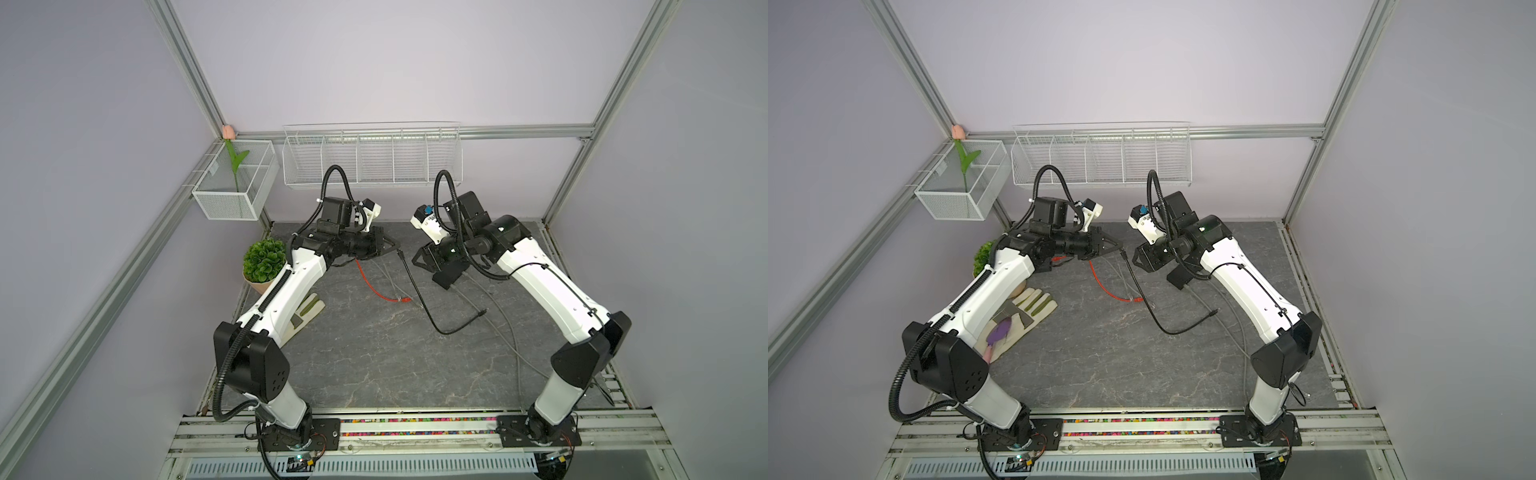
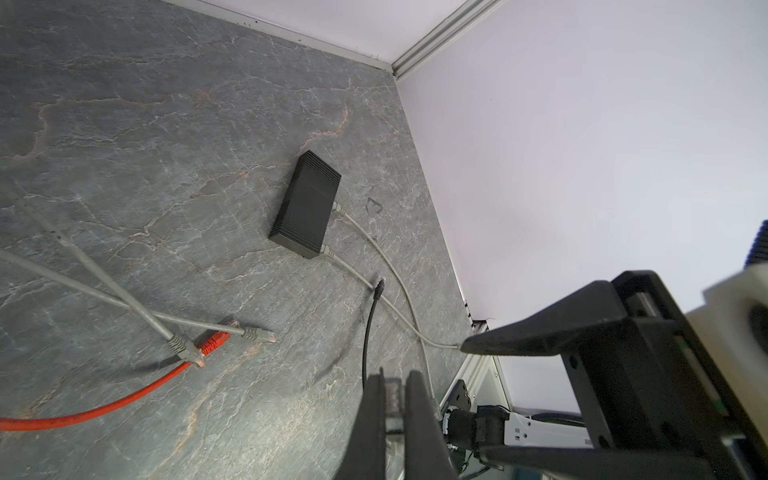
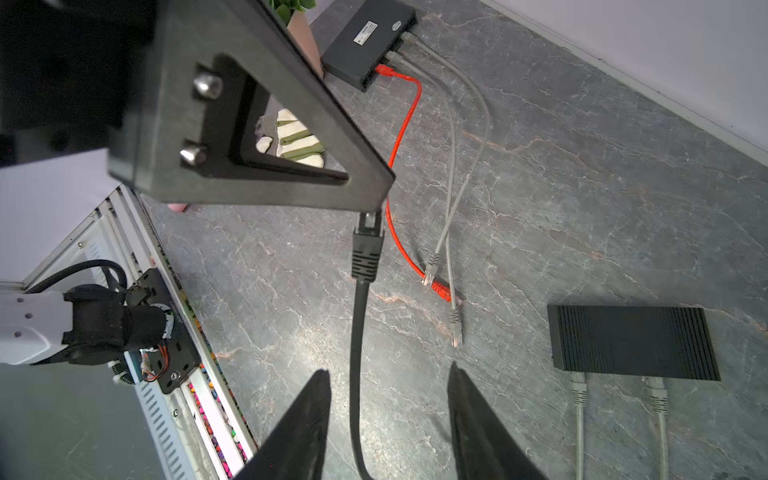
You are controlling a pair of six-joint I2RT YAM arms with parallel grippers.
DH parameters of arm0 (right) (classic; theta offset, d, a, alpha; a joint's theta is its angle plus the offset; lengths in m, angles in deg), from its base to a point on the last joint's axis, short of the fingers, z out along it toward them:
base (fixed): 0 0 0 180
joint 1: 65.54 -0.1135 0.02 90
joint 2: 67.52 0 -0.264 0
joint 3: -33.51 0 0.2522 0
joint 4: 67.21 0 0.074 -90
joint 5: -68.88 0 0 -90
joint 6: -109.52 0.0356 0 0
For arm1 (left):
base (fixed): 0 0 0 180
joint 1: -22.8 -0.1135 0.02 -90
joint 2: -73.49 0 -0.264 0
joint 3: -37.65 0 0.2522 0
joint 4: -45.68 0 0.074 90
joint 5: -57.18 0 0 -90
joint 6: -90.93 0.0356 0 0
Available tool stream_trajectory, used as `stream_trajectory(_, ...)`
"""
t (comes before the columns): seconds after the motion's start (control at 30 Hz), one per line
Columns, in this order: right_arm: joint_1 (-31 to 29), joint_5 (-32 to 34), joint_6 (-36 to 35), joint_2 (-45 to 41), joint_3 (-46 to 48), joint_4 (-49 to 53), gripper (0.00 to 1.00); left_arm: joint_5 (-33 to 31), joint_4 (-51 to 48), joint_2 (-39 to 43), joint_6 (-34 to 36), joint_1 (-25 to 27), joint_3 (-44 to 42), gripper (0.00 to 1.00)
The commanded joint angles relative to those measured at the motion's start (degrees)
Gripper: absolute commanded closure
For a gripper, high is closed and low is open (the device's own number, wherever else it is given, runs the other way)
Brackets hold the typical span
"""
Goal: Insert the plug into the switch port
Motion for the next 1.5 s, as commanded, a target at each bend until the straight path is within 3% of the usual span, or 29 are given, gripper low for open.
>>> stream_trajectory(0.0,-0.70,-1.28,-0.76,2.53,-2.22,-2.58,0.52,-2.48,-0.39,2.02,-0.51,0.45,0.13,1.00)
stream_trajectory(0.17,-2.07,-3.84,-1.39,8.22,-9.22,1.54,0.53,-3.20,-0.57,2.09,-0.47,0.73,0.08,1.00)
stream_trajectory(0.43,-2.16,-5.20,-0.92,9.75,-10.39,0.48,0.58,-4.29,-1.48,2.88,-0.02,0.74,-0.47,1.00)
stream_trajectory(0.57,-2.16,-5.36,-0.89,9.88,-10.30,0.44,0.67,-4.30,-1.49,2.88,0.02,0.74,-0.39,1.00)
stream_trajectory(1.07,-2.69,-4.30,-1.30,10.55,-10.04,1.88,0.69,-4.14,-2.19,2.46,0.61,0.75,0.48,1.00)
stream_trajectory(1.2,-2.77,-4.29,-1.20,10.50,-10.03,1.46,0.82,-4.12,-2.24,2.59,0.64,0.81,0.29,1.00)
stream_trajectory(1.4,-2.89,-4.01,-1.03,10.42,-9.98,1.81,0.93,-4.50,-2.65,2.73,0.86,0.73,0.27,1.00)
stream_trajectory(1.43,-2.85,-3.67,-1.02,10.25,-9.98,2.00,0.93,-4.62,-2.88,2.51,0.68,0.72,0.50,0.99)
stream_trajectory(1.47,-2.84,-3.16,-0.94,9.97,-9.93,2.43,0.93,-4.79,-3.26,2.18,0.64,0.64,0.87,0.90)
